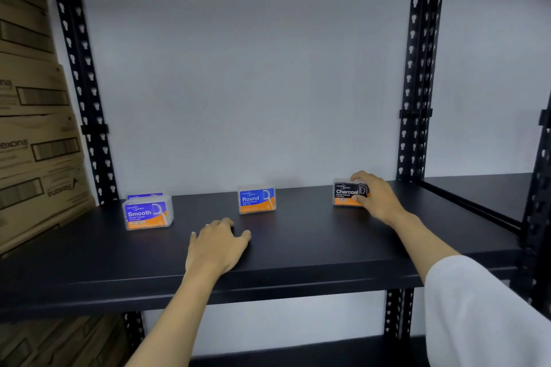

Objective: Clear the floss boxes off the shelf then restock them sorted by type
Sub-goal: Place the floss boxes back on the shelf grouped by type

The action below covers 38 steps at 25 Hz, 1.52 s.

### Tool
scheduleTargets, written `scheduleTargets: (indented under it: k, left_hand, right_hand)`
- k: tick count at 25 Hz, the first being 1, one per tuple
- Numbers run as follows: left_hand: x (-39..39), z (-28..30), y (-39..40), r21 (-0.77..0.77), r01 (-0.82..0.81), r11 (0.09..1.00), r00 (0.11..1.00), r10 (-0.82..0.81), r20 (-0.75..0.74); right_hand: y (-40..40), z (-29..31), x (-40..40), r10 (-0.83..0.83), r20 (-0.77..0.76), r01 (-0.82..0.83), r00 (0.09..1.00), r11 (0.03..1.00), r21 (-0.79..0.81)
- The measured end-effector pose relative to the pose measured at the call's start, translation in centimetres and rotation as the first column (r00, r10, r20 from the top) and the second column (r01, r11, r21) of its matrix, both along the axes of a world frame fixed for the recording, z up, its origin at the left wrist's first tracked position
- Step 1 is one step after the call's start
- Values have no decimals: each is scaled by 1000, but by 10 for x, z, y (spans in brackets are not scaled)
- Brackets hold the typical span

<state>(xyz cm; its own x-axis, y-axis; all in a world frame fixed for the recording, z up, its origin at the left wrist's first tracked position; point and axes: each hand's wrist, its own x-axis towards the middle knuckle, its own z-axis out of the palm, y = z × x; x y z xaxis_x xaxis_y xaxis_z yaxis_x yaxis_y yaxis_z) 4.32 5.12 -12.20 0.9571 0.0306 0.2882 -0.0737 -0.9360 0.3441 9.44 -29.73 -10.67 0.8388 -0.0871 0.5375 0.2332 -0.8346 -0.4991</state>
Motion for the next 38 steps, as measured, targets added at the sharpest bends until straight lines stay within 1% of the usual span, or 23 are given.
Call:
scheduleTargets:
  k: [4,9,12,13,15,18,19,21,23,25,28,30,32,34,36,38]
  left_hand:
    - [0,0,-1,2,2,1000,1000,-2,-5]
    - [-2,1,0,-1,13,1000,1000,-13,-5]
    - [-11,4,1,-89,53,995,999,-52,11]
    - [-16,6,1,-138,70,988,997,-65,41]
    - [-28,8,-1,-203,105,973,985,-73,159]
    - [-58,1,-6,-278,203,939,931,-98,351]
    - [-72,-7,-8,-280,236,931,910,-111,399]
    - [-102,-22,-16,-229,276,933,861,-134,490]
    - [-128,-34,-24,-190,310,931,835,-172,523]
    - [-147,-47,-32,-207,333,920,870,-215,445]
    - [-156,-82,-40,-241,264,934,958,-225,177]
    - [-155,-112,-40,-229,211,950,976,-216,5]
    - [-153,-147,-40,-220,181,959,967,-215,-140]
    - [-151,-185,-38,-225,164,960,936,-224,-273]
    - [-145,-228,-39,-219,148,964,894,-225,-386]
    - [-139,-275,-41,-220,109,969,860,-203,-469]
  right_hand:
    - [-1,-1,-2,5,-8,-5,1000,1000,7]
    - [17,0,-28,-46,62,45,997,999,15]
    - [36,-1,-50,-21,64,15,998,997,81]
    - [42,-2,-60,-1,56,-5,998,995,104]
    - [52,-7,-83,28,42,-34,999,986,164]
    - [66,-15,-127,42,30,-47,999,975,215]
    - [70,-17,-143,45,28,-50,999,975,217]
    - [80,-20,-173,60,23,-63,998,971,231]
    - [92,-24,-199,81,29,-86,996,962,259]
    - [104,-36,-218,111,35,-116,993,954,276]
    - [118,-74,-232,154,-25,-142,988,951,276]
    - [122,-110,-232,179,-125,-134,976,944,302]
    - [121,-155,-228,206,-247,-119,947,938,325]
    - [117,-201,-224,221,-360,-96,907,938,333]
    - [111,-248,-219,214,-444,-60,870,940,335]
    - [103,-300,-215,194,-516,-16,835,944,328]
